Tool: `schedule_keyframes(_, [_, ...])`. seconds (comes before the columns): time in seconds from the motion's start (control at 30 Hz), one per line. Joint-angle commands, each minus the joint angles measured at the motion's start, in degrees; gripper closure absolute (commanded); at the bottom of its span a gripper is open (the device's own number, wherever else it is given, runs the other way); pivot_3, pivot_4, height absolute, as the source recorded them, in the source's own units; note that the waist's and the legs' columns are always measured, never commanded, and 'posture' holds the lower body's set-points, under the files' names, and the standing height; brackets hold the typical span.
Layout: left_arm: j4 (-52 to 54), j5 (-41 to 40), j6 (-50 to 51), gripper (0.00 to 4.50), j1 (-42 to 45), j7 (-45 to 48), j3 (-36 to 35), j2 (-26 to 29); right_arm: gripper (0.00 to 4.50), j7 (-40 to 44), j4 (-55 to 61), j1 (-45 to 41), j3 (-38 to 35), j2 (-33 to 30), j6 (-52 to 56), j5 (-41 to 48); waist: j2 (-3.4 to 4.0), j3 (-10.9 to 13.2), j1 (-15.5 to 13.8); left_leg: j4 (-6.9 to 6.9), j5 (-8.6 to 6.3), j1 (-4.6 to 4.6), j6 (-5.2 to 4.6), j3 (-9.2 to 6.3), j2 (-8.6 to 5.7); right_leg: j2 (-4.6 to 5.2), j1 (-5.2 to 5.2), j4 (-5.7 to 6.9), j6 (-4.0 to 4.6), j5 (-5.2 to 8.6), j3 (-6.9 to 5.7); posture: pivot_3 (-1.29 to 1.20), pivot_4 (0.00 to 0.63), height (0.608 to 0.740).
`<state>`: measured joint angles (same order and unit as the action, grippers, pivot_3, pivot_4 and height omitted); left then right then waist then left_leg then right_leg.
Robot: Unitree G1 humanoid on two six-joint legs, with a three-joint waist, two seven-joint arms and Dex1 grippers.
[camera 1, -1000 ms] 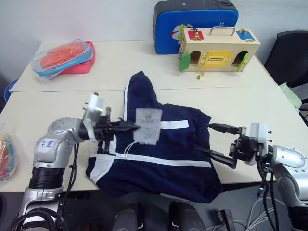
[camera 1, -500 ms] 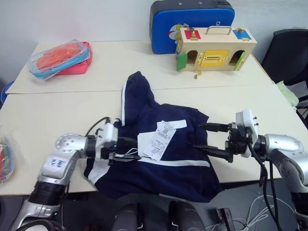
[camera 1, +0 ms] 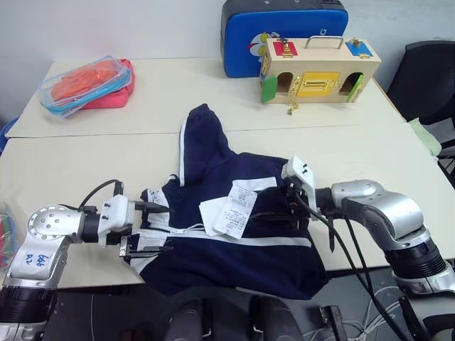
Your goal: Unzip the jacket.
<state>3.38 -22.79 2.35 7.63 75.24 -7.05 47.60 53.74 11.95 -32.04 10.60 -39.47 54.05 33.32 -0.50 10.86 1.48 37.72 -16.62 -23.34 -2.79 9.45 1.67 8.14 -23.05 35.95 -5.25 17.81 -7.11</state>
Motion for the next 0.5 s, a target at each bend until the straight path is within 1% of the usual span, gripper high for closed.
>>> schedule_keyframes(0.03, [2.1, -1.1, -1.1, 0.03, -1.2, -0.8, -1.7, 0.0, 0.00, -1.1, 6.0, 2.2, -4.6, -2.8, 6.0, 4.0, 0.00, 0.0, -0.1, 0.00, 0.00, 0.00, 0.00, 0.00, 0.00, 0.00, 0.00, 0.00, 0.00, 0.00, 0.00, 0.00, 0.150, 0.740])
schedule_keyframes(0.07, [2.3, -1.1, -1.2, 0.03, -1.5, -1.0, -1.6, -0.2, 0.00, -1.3, 6.6, 2.9, -5.4, -3.5, 7.4, 4.6, 0.00, 0.0, 0.0, 0.00, 0.00, 0.00, 0.00, -0.01, 0.01, -0.01, 0.00, -0.01, 0.00, 0.00, -0.02, 0.00, 0.150, 0.740])
schedule_keyframes(0.13, [2.3, -0.9, -1.5, 0.03, -1.9, -1.5, -1.3, -0.7, 0.00, -2.7, 6.9, 3.9, -7.2, -2.7, 10.0, 6.4, -0.01, 0.0, 0.0, 0.00, -0.01, 0.01, -0.01, 0.00, 0.01, 0.00, 0.00, 0.01, 0.00, 0.00, -0.01, 0.00, 0.150, 0.740])
schedule_keyframes(0.27, [2.1, -1.3, -0.8, 0.03, -1.8, -1.7, -0.7, -1.4, 0.00, -6.8, 6.8, 4.1, -10.0, 4.0, 14.4, 11.3, -0.01, 0.0, 0.4, -0.01, 0.01, 0.05, 0.01, -0.01, 0.04, -0.02, 0.01, 0.06, -0.03, -0.02, 0.00, 0.00, 0.150, 0.740])
schedule_keyframes(0.33, [1.5, -1.4, -0.2, 0.01, -1.5, -2.0, -0.6, -1.9, 0.00, -8.2, 6.9, 3.8, -9.3, 6.5, 15.1, 11.7, -0.01, 0.0, 0.4, -0.11, 0.05, 0.07, 0.08, 0.00, 0.08, -0.09, -0.02, 0.06, -0.02, -0.02, 0.01, 0.00, 0.150, 0.740])
schedule_keyframes(0.5, [-0.2, -0.3, -1.0, 0.01, -0.8, -2.7, 0.0, -2.6, 0.00, -9.6, 6.7, 3.1, -6.9, 9.3, 14.4, 11.0, -0.02, 0.0, 0.2, -0.19, 0.07, 0.02, 0.08, 0.15, 0.04, -0.13, -0.17, 0.05, -0.02, -0.02, 0.08, 0.00, 0.150, 0.740])
